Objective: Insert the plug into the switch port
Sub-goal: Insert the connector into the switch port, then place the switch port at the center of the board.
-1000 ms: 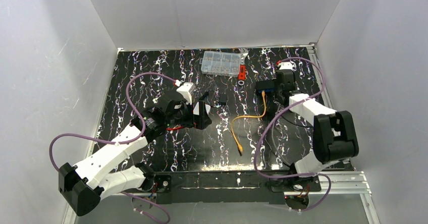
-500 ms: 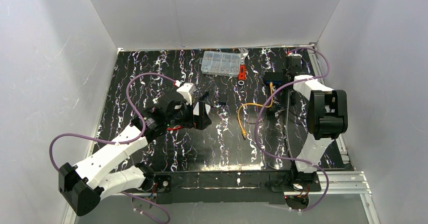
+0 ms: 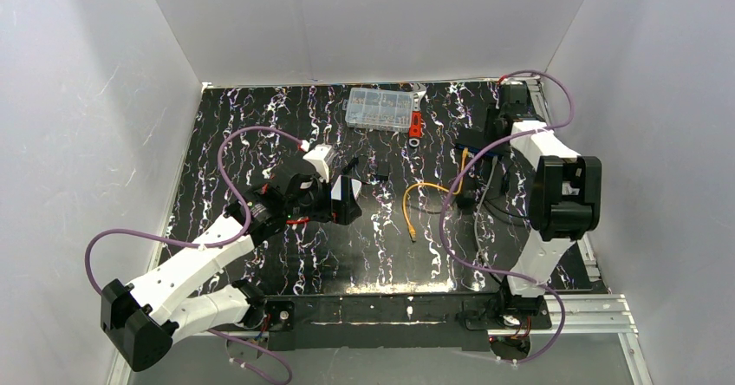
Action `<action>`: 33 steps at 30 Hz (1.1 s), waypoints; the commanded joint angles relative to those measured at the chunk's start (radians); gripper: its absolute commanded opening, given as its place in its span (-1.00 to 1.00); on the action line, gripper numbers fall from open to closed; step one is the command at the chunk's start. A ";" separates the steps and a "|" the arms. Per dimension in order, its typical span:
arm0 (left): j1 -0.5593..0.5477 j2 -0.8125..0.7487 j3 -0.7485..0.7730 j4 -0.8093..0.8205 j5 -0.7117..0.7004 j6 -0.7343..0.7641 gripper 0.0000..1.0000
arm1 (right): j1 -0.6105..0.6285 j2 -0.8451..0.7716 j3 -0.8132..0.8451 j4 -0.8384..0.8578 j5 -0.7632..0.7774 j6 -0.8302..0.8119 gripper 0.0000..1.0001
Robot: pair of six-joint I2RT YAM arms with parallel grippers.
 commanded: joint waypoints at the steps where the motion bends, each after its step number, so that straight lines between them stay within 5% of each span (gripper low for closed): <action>1: -0.003 -0.020 0.007 -0.023 -0.028 0.011 0.96 | -0.002 -0.175 -0.011 0.044 -0.141 0.020 0.03; 5: -0.003 -0.014 0.016 -0.041 -0.074 0.007 0.97 | 0.012 -0.290 -0.072 0.093 -0.294 0.025 0.28; 10: 0.000 -0.007 0.015 -0.047 -0.132 -0.012 0.96 | 0.080 -0.387 -0.112 0.105 -0.419 -0.006 0.36; 23: 0.017 0.053 -0.006 -0.017 -0.219 -0.056 0.96 | 0.428 -0.577 -0.202 0.096 -0.404 -0.155 0.38; 33: 0.042 0.062 -0.069 0.040 -0.254 -0.089 0.96 | 0.537 -0.483 -0.220 0.032 -0.525 -0.156 0.26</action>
